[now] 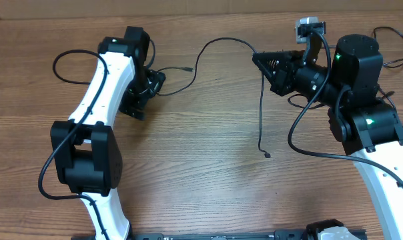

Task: Untangle cables

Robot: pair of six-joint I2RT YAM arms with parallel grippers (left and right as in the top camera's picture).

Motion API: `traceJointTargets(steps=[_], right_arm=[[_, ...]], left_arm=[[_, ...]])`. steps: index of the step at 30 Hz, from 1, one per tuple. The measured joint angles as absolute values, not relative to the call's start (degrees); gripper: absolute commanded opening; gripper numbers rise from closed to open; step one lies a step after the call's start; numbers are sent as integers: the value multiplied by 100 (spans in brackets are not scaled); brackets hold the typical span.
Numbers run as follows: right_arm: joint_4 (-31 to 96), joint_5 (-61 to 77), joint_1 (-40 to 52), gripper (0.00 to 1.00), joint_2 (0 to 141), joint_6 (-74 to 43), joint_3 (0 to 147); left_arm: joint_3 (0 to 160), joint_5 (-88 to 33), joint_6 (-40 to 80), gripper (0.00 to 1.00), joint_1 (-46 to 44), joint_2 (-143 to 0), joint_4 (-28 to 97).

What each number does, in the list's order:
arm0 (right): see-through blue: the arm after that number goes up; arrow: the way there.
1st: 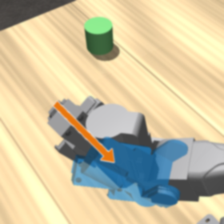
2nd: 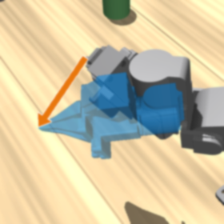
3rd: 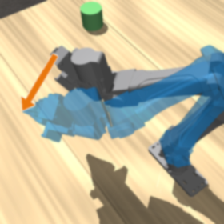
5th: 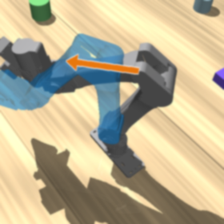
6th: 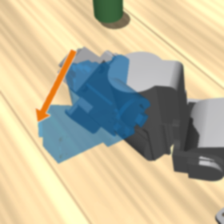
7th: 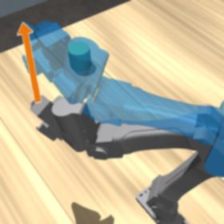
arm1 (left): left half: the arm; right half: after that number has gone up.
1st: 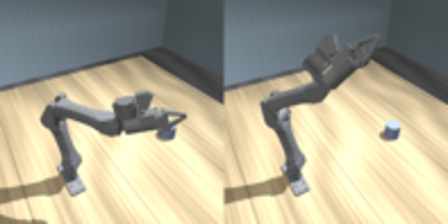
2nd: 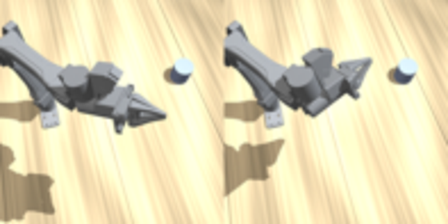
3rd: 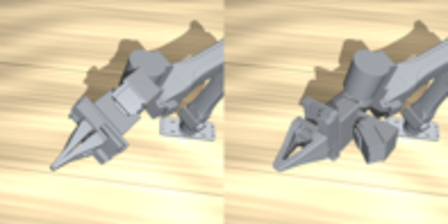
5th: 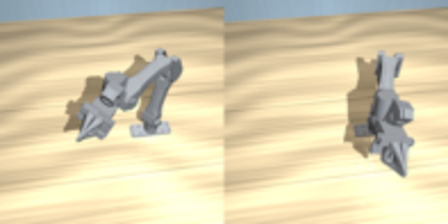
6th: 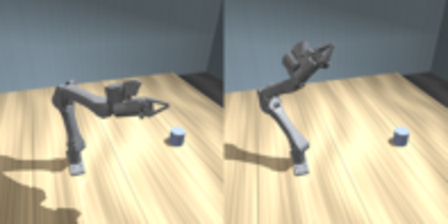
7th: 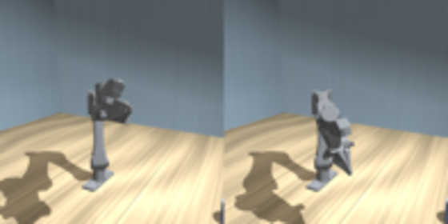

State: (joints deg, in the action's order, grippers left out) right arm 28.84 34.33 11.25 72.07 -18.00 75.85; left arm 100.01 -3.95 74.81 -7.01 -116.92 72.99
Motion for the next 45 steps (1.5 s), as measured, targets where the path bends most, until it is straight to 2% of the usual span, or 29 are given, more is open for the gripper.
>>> traceJointTargets(steps=[14,18,22,28,36,40,45], right_arm=[[2917,3406,1125,4,7207,-1798,7585],[2919,3341,1125,4,7207,-1798,7585],[2985,3245,1122,4,7207,-1800,7585],[3175,3092,1125,4,7207,-1796,7585],[3284,2484,1125,4,7207,-1793,7585],[3564,1835,1114,4,7207,-1796,7585],[4069,1426,622,4,7212,-1955,7585]], left_arm=[[10001,-711,7428,100,-484,-11692,7328],[9992,-1142,6427,100,-482,-11692,6866],[9935,-2779,4499,100,-482,-11703,5708],[9935,-3778,3371,100,-484,-11703,5422],[9935,-3454,3009,100,-484,-11703,5815],[9935,-3216,2392,100,-528,-11703,5937],[9935,-2475,1841,99,-845,-11703,6147]])
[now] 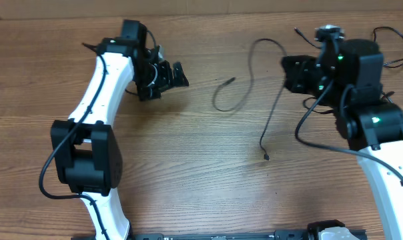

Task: Untangle cables

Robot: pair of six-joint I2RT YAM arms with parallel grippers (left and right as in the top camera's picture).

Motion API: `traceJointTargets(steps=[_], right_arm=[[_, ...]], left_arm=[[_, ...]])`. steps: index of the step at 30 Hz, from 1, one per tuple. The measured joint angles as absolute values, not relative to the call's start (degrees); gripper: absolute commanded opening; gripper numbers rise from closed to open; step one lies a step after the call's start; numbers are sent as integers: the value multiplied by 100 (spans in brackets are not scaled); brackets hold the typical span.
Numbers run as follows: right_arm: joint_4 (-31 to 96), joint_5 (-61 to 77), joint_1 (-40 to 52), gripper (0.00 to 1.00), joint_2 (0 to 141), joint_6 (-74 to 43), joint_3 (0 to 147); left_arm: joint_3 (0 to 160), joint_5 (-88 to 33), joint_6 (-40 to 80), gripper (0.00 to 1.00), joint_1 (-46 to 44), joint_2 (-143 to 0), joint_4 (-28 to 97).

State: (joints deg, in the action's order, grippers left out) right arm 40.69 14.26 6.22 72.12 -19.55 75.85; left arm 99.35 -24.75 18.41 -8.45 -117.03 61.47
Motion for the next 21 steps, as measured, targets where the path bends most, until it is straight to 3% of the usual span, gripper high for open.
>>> traceJointTargets(steps=[4,11,21], right_arm=[[4451,1293,8,4,7212,-2016,7585],[5052,1205,-1072,4,7214,-2080,7585],[5387,1177,-2845,4,7216,-2075,7585]], left_arm=[[9933,-1702,1715,100,-1166,-11485,6158],[9935,-169,1046,100,-2014,-9872,6160],[9935,183,878,100,-2477,-9601,6226]])
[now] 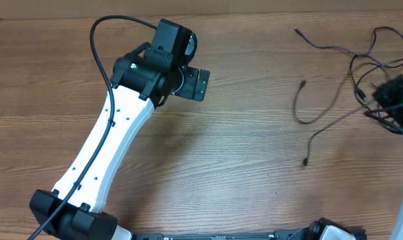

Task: Untangle cables

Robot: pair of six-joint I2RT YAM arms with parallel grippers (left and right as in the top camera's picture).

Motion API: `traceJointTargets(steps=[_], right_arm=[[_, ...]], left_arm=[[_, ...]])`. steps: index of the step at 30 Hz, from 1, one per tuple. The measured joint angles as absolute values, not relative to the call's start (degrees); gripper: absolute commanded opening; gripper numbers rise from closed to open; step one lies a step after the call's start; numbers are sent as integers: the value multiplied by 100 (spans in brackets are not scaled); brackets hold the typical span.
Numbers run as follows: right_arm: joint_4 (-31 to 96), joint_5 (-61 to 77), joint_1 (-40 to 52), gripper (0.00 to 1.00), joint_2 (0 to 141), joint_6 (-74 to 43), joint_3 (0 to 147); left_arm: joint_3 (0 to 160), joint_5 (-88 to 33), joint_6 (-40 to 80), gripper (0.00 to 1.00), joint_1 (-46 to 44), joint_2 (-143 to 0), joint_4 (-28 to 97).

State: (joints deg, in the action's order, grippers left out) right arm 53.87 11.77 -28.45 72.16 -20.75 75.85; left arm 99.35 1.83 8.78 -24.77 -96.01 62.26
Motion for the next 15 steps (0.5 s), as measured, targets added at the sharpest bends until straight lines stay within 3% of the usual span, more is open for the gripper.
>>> traceJointTargets(steps=[15], right_arm=[[5280,336,-4694,4,7216,-2073,7585]], left_arm=[[9935,211,878,100,-2477,-9601,6226]])
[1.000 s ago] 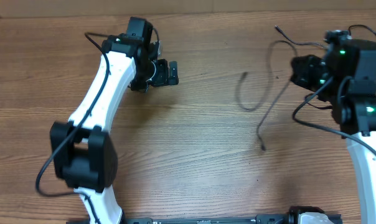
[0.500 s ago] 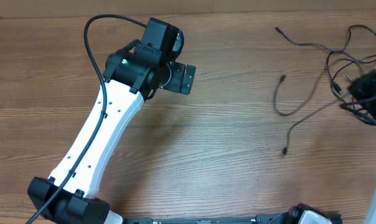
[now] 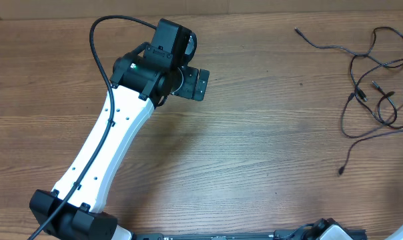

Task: Untangle cables

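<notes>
Thin black cables (image 3: 371, 90) lie in a loose tangle of loops at the table's right edge. One strand (image 3: 321, 44) trails up and left to a plug near the far edge. Another strand ends in a plug (image 3: 340, 172) lower down. My left gripper (image 3: 199, 84) hovers over the upper middle of the table, far left of the cables. Its jaws look open and hold nothing. My right gripper is out of view.
The white left arm (image 3: 115, 140) crosses the table diagonally from the bottom left corner, with its own black hose (image 3: 98, 40) arching above it. The brown wooden table (image 3: 255, 153) runs under everything. A bit of the right arm's base (image 3: 328, 231) shows at the bottom edge.
The right gripper, which was at the right edge among the cables, is now out of view. The cable's lower plug end lies further right and lower. The left arm has not moved.
At first one cable ran between my two grippers, left at the upper left and right at the upper right. Then the left end lay loose on the table. Later the left arm was at the upper middle and the cable was at the right edge, where it now lies.
</notes>
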Robot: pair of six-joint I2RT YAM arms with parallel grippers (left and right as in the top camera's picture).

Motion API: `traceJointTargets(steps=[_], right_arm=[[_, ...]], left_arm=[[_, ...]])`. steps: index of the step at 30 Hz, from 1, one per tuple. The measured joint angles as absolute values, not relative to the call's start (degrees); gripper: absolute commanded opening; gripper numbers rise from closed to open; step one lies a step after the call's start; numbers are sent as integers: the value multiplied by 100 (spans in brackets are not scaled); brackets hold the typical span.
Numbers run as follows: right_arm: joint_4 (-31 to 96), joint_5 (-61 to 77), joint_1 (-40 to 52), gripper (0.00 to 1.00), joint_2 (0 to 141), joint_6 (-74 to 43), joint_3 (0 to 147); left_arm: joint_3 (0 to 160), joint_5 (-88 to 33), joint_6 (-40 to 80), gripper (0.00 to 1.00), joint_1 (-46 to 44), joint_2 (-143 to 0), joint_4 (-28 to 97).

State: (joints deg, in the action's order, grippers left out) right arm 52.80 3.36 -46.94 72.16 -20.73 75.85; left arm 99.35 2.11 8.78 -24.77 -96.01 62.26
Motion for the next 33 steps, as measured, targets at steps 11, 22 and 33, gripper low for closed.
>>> traceJointTargets(steps=[11,22,33], right_arm=[[4418,-30,-5422,4,7389,-2075,7585],[3752,-178,-5505,4,8678,-2075,7585],[3315,-176,-5505,75,9415,-2049,7585]], left_arm=[[9935,228,878,100,-2477,-9601,6233],[9935,242,878,100,-2477,-9601,6237],[9935,242,878,99,-2477,-9601,6235]])
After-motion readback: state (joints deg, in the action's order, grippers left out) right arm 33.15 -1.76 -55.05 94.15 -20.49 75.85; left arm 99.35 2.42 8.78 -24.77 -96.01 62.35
